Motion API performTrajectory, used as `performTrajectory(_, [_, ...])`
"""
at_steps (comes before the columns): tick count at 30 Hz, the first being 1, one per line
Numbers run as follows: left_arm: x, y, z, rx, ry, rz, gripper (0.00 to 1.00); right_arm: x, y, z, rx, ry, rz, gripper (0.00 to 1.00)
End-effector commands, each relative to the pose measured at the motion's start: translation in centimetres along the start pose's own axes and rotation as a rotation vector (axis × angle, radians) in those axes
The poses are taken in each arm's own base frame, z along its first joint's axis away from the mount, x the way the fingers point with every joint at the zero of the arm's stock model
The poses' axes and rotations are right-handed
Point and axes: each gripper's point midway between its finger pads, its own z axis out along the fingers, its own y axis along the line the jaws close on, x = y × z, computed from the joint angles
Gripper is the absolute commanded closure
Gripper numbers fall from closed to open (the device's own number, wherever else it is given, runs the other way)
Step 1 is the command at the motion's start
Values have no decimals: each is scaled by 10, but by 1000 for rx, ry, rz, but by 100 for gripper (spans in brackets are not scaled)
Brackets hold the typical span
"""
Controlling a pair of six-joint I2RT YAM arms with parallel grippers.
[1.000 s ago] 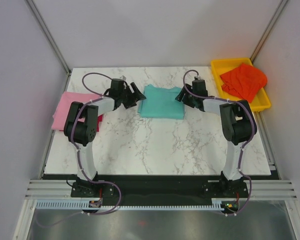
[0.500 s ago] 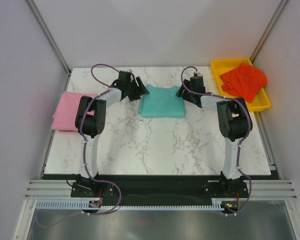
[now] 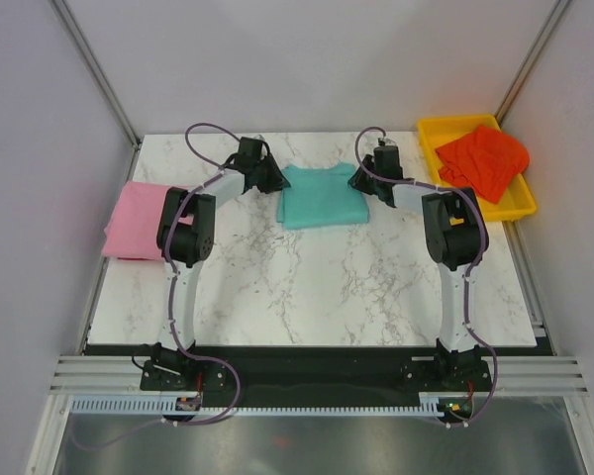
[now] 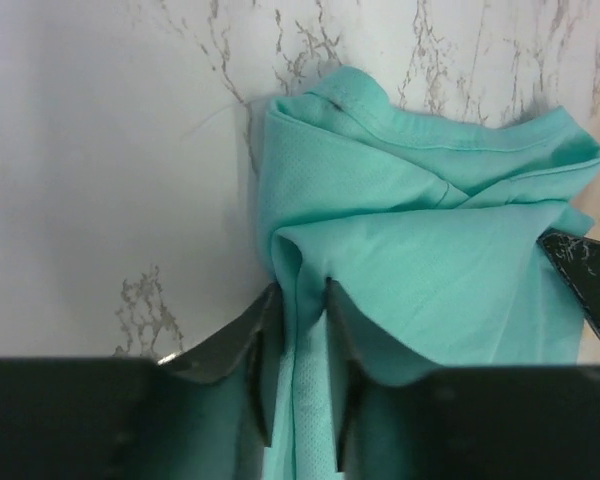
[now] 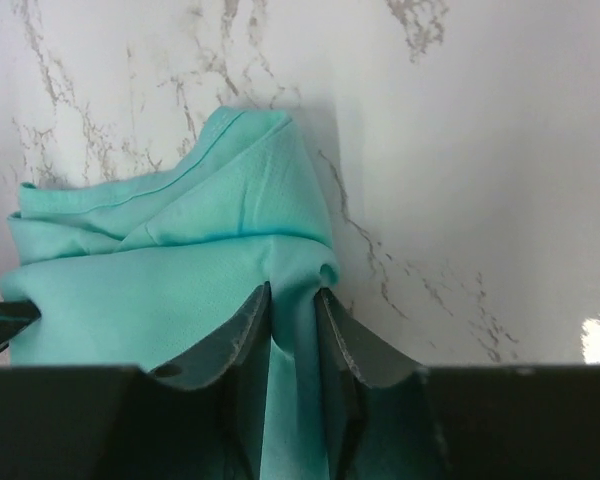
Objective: Fold and stack the t-shirts
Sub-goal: Fold the tshirt
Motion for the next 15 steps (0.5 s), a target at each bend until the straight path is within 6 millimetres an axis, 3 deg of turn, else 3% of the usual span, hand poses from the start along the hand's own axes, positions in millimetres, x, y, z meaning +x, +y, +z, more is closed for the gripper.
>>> performTrajectory(1, [14,27,15,-81,43,8,74,46,-6,10,14,131,-36,72])
performTrajectory(4, [14,29,18,-94,45,2,82,47,2,9,14,124,-70,83])
performTrajectory(7, [11,29,14,-105,34,5,98,41,6,4,28,98,-102,97])
performTrajectory(8, [10,29,12,-111,26,6,98,39,7,1,30,88,-110,100])
performTrajectory(12, [7,23,-1,-111,-8,28,98,25,14,-14,27,32,-123,100])
performTrajectory(13, [2,14,-10,-100,-30,40,98,22,18,-17,18,17,-125,100])
performTrajectory(15, [5,18,-15,-122,-43,46,98,19,20,-26,14,3,-121,100])
